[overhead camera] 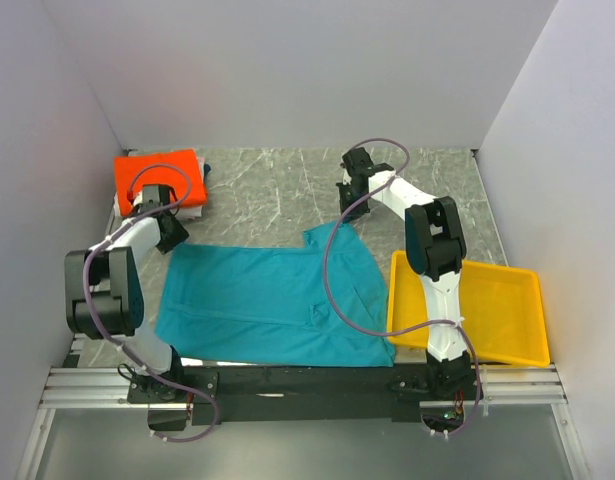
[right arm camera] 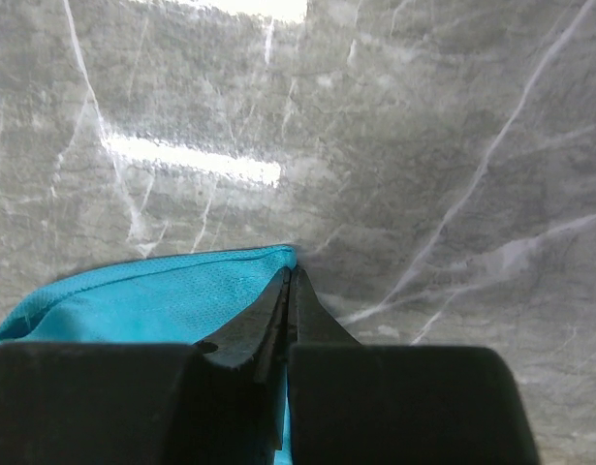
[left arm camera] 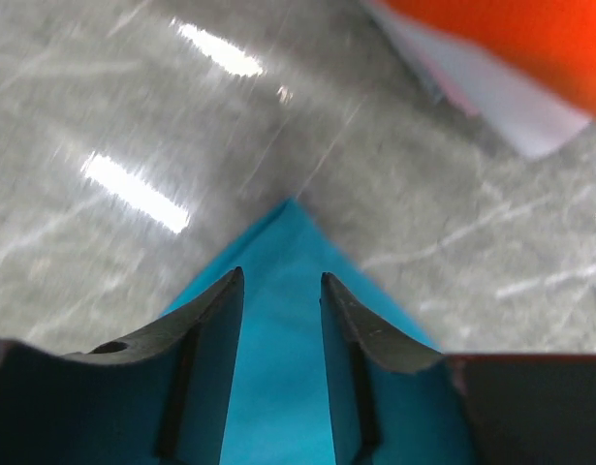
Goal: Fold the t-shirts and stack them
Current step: Fold the tshirt
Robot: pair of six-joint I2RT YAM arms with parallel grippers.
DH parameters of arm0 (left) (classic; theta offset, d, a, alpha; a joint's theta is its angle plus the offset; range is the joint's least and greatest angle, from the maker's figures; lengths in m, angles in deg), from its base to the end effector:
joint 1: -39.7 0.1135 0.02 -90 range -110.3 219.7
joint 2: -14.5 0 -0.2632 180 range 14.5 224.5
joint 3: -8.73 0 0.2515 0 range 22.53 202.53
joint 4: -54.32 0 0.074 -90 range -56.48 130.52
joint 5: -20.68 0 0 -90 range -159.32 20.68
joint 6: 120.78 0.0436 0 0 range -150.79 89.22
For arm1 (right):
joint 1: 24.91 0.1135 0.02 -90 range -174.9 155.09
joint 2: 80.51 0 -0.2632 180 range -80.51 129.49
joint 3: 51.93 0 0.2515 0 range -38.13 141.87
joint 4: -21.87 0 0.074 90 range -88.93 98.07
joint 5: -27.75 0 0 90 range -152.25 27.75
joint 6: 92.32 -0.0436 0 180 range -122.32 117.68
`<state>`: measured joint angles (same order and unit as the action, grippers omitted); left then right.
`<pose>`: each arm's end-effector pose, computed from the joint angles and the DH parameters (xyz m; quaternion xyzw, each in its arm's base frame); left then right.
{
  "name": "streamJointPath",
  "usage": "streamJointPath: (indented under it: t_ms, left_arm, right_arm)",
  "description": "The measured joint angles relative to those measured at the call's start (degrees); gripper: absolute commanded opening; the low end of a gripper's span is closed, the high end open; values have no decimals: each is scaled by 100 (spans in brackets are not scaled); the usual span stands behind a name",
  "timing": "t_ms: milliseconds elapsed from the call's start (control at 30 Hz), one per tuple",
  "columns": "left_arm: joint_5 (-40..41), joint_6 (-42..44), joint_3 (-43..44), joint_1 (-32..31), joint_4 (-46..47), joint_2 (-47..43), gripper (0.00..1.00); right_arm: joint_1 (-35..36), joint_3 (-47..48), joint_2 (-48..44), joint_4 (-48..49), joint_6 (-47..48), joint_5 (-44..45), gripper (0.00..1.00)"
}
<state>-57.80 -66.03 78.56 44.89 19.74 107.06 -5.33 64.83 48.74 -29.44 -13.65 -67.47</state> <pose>0.3246 0.0382 0.1810 -0.3565 0.8861 0.0204 0.2954 0.4546 0.1659 0.1576 -0.0803 0.9697 0.1031 0.2064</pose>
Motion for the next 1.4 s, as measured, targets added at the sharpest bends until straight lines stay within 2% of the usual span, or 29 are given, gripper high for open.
streamJointPath:
  t_ms: [167,633,833,967,1200,1400]
  left_arm:
    - [68,103,181,0,168,378,38]
    - [245,190,400,2,289,890,33]
    - [243,221,398,4,339,898,20]
    - [236,282,398,4,380,920,1]
    - [184,315,411,4,378,925,0]
    - [-37,415,479,2,313,925,0]
  right_arm:
    - [0,-35,-28,-20,26,4,0]
    - [-2,-66,-48,-66,35,2,0]
    - [-2,-61,-48,-81,33,4,0]
    - [-2,-52,-48,-114,31,9,0]
    - [-20,227,-48,-531,-42,129,0]
    - [-125,1073,-48,-949,-142,116,0]
